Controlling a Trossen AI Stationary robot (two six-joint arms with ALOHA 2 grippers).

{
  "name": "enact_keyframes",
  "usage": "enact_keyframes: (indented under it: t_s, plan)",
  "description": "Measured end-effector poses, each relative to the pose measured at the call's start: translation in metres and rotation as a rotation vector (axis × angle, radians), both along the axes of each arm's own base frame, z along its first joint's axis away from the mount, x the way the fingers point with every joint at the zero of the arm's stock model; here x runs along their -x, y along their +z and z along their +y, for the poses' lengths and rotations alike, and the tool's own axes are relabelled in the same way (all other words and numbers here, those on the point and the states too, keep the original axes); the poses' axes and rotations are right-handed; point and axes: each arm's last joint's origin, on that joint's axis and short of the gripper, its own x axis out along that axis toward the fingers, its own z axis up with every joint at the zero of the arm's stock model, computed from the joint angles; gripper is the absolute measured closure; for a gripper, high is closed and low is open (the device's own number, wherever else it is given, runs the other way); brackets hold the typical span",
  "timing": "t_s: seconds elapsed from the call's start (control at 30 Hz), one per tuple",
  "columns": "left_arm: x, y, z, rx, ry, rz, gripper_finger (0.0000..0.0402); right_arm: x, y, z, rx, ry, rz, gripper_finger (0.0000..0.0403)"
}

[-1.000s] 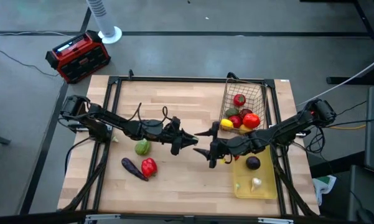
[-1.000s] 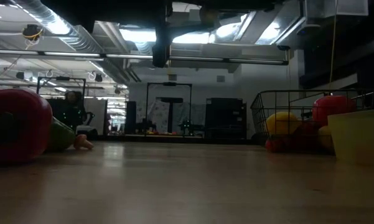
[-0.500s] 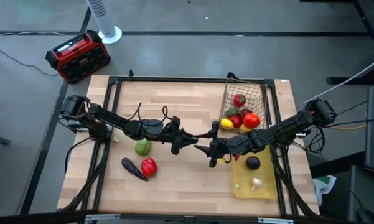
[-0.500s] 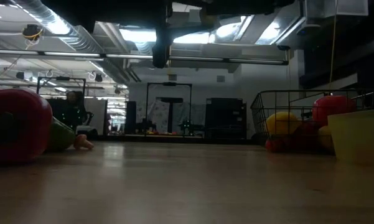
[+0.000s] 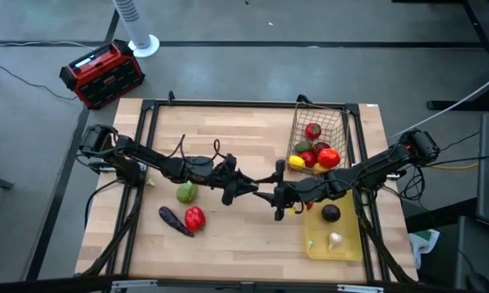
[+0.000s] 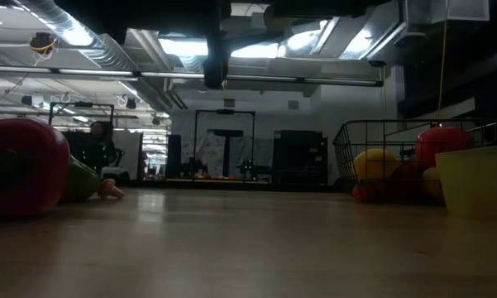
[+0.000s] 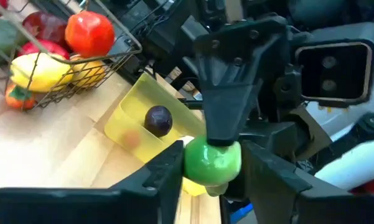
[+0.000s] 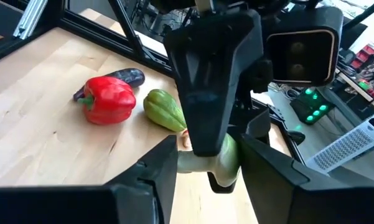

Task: Sort produce into baskets
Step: Put the right green mushroom into the yellow bin

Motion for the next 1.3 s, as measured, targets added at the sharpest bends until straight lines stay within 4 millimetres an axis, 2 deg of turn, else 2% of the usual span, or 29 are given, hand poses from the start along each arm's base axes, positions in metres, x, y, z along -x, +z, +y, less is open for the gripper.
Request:
enact_keyframes:
  t_s: [0.3,0.57,0.87,1.1,1.3]
  plan:
    - [0.000,-0.003,0.002,-0.062,-0.007,0.025,0.0171,0.000,-0.002,0.002,-0.044,0.078,0.027,0.0242]
    - [0.002,-0.016,0.011,-0.090,0.017,0.167,0.0155,0.009,-0.020,0.004,-0.184,0.174,0.247,0.0242]
    - [0.004,-0.025,0.014,-0.188,0.003,0.259,0.0155,0.043,-0.033,0.002,-0.378,0.103,0.619,0.0242]
    - [0.006,-0.029,0.016,-0.205,0.001,0.301,0.0155,0.080,-0.039,0.016,-0.408,0.012,0.862,0.0242]
    - [0.006,-0.030,0.016,-0.205,0.000,0.306,0.0155,0.099,-0.042,0.030,-0.441,-0.053,0.957,0.0242]
